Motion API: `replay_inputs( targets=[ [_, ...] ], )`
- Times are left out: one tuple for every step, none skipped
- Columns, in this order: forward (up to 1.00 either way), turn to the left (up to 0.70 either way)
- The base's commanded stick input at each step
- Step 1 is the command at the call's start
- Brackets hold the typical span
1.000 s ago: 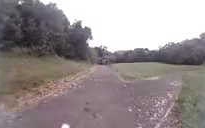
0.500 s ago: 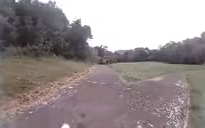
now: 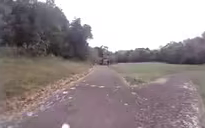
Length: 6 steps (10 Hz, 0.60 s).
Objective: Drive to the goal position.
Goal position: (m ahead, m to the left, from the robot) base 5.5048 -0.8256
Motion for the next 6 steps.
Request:
replay_inputs(
  targets=[
    [0.7,0.0],
    [0.7,0.0],
    [0.7,0.0],
    [0.7,0.0],
    [0.7,0.0],
    [0.7,0.0]
  ],
)
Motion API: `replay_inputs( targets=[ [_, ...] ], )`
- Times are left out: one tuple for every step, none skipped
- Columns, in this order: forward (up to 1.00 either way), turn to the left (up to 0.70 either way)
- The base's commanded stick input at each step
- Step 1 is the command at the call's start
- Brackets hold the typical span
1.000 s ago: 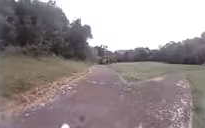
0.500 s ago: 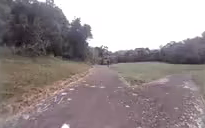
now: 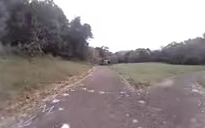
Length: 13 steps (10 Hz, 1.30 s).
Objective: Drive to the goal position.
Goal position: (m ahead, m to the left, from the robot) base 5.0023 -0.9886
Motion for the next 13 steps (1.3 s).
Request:
replay_inputs(
  targets=[
    [0.7,0.0],
    [0.7,0.0],
    [0.7,0.0],
    [0.7,0.0],
    [0.7,0.0],
    [0.7,0.0],
    [0.7,0.0],
    [0.7,0.0],
    [0.7,0.0],
    [0.7,0.0],
    [0.7,0.0],
    [0.7,0.0],
    [0.7,0.0]
  ],
)
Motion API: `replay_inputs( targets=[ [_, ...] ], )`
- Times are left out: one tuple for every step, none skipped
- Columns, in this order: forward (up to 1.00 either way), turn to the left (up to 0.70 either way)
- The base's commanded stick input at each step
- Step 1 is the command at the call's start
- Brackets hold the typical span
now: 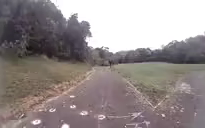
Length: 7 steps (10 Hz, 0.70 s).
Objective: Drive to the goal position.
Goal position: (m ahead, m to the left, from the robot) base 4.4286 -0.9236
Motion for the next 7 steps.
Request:
replay_inputs(
  targets=[
    [0.7,0.0],
    [0.7,0.0],
    [0.7,0.0],
    [0.7,0.0],
    [0.7,0.0],
    [0.7,0.0],
    [0.7,0.0]
  ],
)
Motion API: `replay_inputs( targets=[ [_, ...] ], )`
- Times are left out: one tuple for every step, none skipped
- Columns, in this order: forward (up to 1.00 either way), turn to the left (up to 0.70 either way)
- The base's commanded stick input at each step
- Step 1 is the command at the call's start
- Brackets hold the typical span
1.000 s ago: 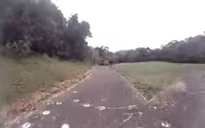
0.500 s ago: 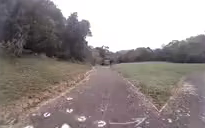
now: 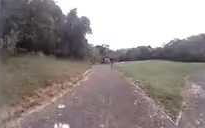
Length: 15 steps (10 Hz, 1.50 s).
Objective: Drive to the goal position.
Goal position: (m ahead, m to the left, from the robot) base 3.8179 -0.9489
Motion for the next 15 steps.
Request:
replay_inputs(
  targets=[
    [0.7,0.0],
    [0.7,0.0],
    [0.7,0.0],
    [0.7,0.0],
    [0.7,0.0],
    [0.7,0.0],
    [0.7,0.0],
    [0.7,0.0],
    [0.7,-0.09],
    [0.7,-0.24],
    [0.7,-0.35],
    [0.7,-0.35],
    [0.7,-0.35],
    [0.7,-0.3],
    [0.7,-0.26]
  ],
)
